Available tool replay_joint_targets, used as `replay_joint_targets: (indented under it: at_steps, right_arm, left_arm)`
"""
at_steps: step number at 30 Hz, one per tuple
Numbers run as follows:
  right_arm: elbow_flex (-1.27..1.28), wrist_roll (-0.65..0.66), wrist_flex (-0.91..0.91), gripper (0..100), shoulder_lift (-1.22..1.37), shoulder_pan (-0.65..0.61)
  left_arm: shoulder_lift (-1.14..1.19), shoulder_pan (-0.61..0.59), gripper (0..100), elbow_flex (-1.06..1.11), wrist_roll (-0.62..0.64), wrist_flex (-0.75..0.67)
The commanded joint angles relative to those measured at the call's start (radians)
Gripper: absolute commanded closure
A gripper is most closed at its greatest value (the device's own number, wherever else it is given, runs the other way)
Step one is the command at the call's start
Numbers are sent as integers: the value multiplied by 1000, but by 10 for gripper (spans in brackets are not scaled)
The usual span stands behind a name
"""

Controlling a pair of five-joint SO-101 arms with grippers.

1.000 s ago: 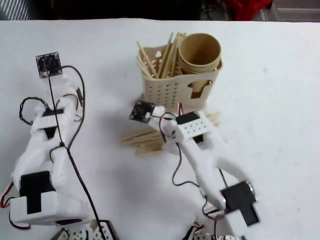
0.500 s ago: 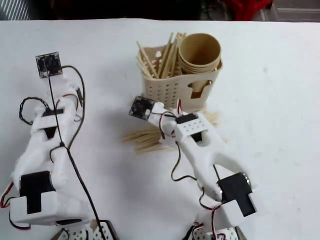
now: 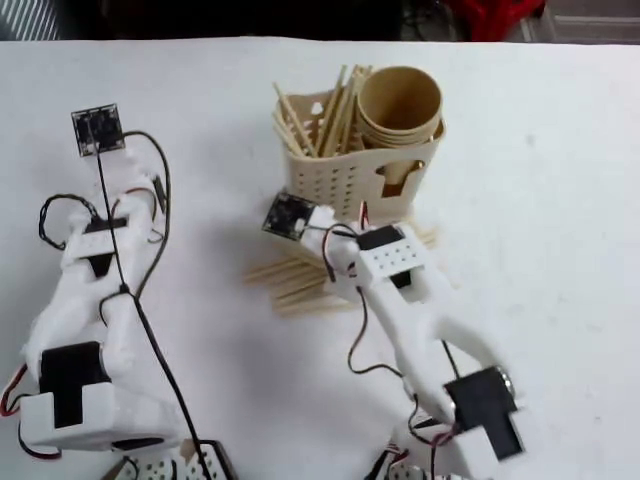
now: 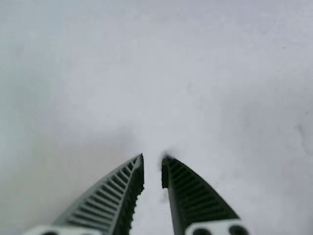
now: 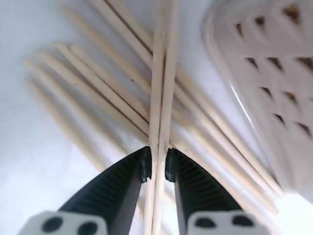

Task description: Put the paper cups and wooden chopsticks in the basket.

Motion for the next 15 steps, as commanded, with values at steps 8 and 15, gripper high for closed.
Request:
replay_joint_targets:
  at_steps: [8, 15]
  right_arm:
    - [46, -9, 56, 932, -199, -31]
    - [-2, -121, 13, 766, -114, -79]
  left_arm:
    - [-5, 10, 914, -52, 3, -5]
    - [-5, 10, 914, -52, 3, -5]
